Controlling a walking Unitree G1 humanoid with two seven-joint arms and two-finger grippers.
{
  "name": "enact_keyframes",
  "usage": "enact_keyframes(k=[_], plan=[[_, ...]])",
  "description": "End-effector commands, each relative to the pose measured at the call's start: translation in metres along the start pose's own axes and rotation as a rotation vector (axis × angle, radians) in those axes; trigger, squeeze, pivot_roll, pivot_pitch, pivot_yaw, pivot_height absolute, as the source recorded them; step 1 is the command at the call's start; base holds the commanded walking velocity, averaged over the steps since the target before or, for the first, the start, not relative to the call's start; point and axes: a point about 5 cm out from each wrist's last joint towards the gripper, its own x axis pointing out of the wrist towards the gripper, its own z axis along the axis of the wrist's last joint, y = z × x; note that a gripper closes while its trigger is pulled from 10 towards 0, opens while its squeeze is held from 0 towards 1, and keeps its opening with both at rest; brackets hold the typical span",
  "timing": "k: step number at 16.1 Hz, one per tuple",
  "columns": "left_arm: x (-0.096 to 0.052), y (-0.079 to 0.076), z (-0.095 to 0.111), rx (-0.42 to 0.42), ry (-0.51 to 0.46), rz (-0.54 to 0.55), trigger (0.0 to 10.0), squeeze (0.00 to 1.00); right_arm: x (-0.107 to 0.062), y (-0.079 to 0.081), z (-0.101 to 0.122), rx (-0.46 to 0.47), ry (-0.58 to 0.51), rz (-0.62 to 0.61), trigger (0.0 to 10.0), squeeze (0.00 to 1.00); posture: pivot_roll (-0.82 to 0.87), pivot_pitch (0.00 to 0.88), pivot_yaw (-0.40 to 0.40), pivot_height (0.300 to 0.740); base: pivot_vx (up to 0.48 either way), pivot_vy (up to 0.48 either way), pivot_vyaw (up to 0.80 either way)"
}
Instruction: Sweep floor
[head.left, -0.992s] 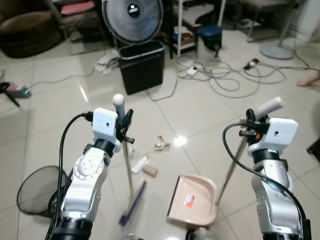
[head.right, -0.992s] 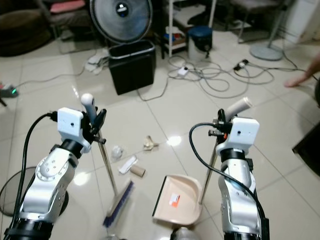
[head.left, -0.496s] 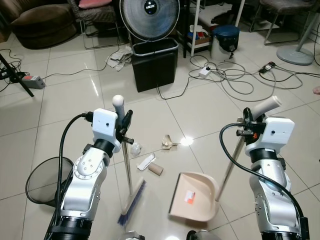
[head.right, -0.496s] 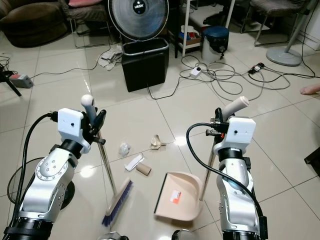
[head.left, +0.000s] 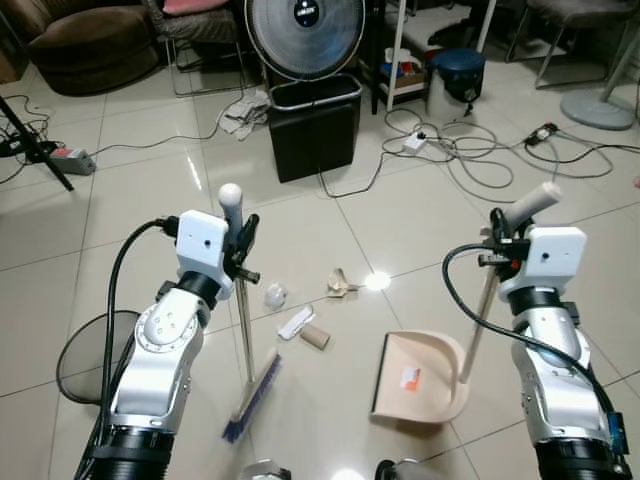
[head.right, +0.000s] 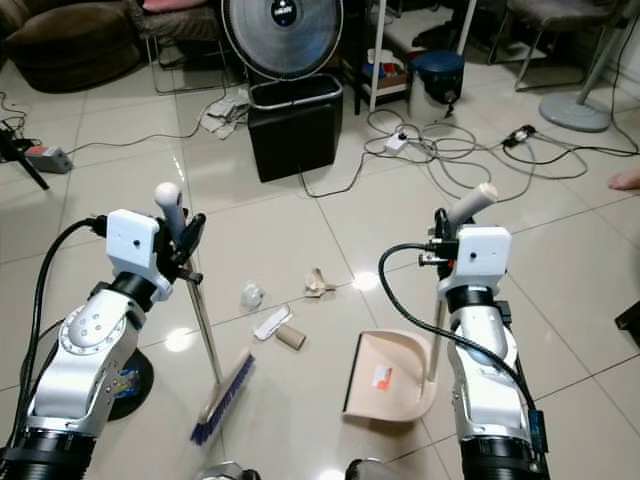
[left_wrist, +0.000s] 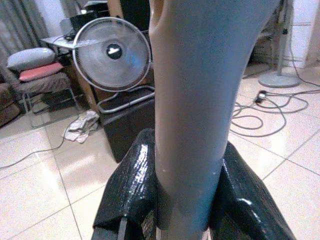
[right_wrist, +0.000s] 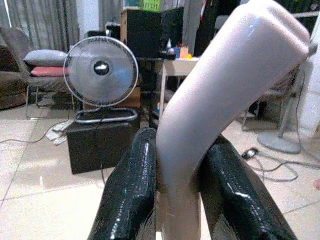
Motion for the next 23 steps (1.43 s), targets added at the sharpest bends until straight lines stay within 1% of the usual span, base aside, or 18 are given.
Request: enact_keyframes(k=[1,2,4,5,6,7,10,13,14,15,16,18,21,23], plan=[[0.005,0.004,0.013,0.029,-0.062,-0.023,10.0,0.0,0.006,-0.001,0.003,0.001,-0.036,0.014,10.0,0.0,0.04,0.131,0.089,0.74,0.0,0.0,0.0],[0.005,0.004,0.014,0.031,-0.066,-0.031,10.0,0.0,0.006,-0.001,0.001,0.001,-0.035,0.014,10.0,0.0,0.05,0.134,0.09,0.74,0.0,0.0,0.0],[0.005,0.008,0.021,0.039,-0.076,-0.043,10.0,0.0,0.009,-0.002,-0.008,-0.03,-0.038,0.026,10.0,0.0,0.1,0.18,0.095,0.74,0.0,0.0,0.0],[0.003,0.008,0.022,0.037,-0.078,-0.05,10.0,0.0,0.008,-0.002,-0.008,-0.039,-0.048,0.026,10.0,0.0,0.1,0.186,0.093,0.74,0.0,0.0,0.0],[0.004,0.009,0.028,0.057,-0.095,-0.072,10.0,0.0,0.011,-0.004,-0.006,-0.011,-0.083,0.017,10.0,0.0,0.16,0.226,0.099,0.74,0.0,0.0,0.0],[0.002,0.011,0.033,0.054,-0.107,-0.082,10.0,0.0,0.013,-0.001,-0.003,0.002,-0.111,0.029,10.0,0.0,0.19,0.249,0.115,0.74,0.0,0.0,0.0],[-0.013,0.018,0.039,0.074,-0.099,-0.14,10.0,0.0,0.014,0.005,-0.006,0.012,-0.152,0.052,10.0,0.0,0.26,0.299,0.158,0.74,0.0,0.0,0.0],[-0.026,0.024,0.045,0.087,-0.086,-0.149,10.0,0.0,0.012,0.006,-0.011,0.011,-0.161,0.048,10.0,0.0,0.31,0.341,0.188,0.74,0.0,0.0,0.0],[-0.028,0.025,0.047,0.093,-0.091,-0.15,10.0,0.0,0.011,0.006,-0.012,0.003,-0.168,0.046,10.0,0.0,0.33,0.356,0.199,0.74,0.0,0.0,0.0],[-0.032,0.026,0.051,0.1,-0.096,-0.155,10.0,0.0,0.011,0.002,-0.014,0.014,-0.174,0.013,10.0,0.0,0.35,0.369,0.206,0.74,0.0,0.0,0.0],[-0.034,0.026,0.054,0.104,-0.093,-0.164,10.0,0.0,0.012,-0.003,-0.017,0.041,-0.169,-0.026,10.0,0.0,0.37,0.377,0.213,0.74,0.0,0.0,0.0],[-0.038,0.027,0.057,0.109,-0.089,-0.162,10.0,0.0,0.014,-0.005,-0.021,0.041,-0.16,-0.039,10.0,0.0,0.4,0.39,0.231,0.74,0.0,0.0,0.0],[-0.048,0.027,0.06,0.112,-0.074,-0.156,10.0,0.0,0.017,-0.003,-0.02,0.0,-0.182,-0.011,10.0,0.0,0.41,0.399,0.238,0.74,0.0,0.0,0.0],[-0.05,0.027,0.06,0.11,-0.066,-0.156,10.0,0.0,0.018,0.001,-0.021,-0.001,-0.178,0.017,10.0,0.0,0.41,0.401,0.235,0.74,0.0,0.0,0.0]])
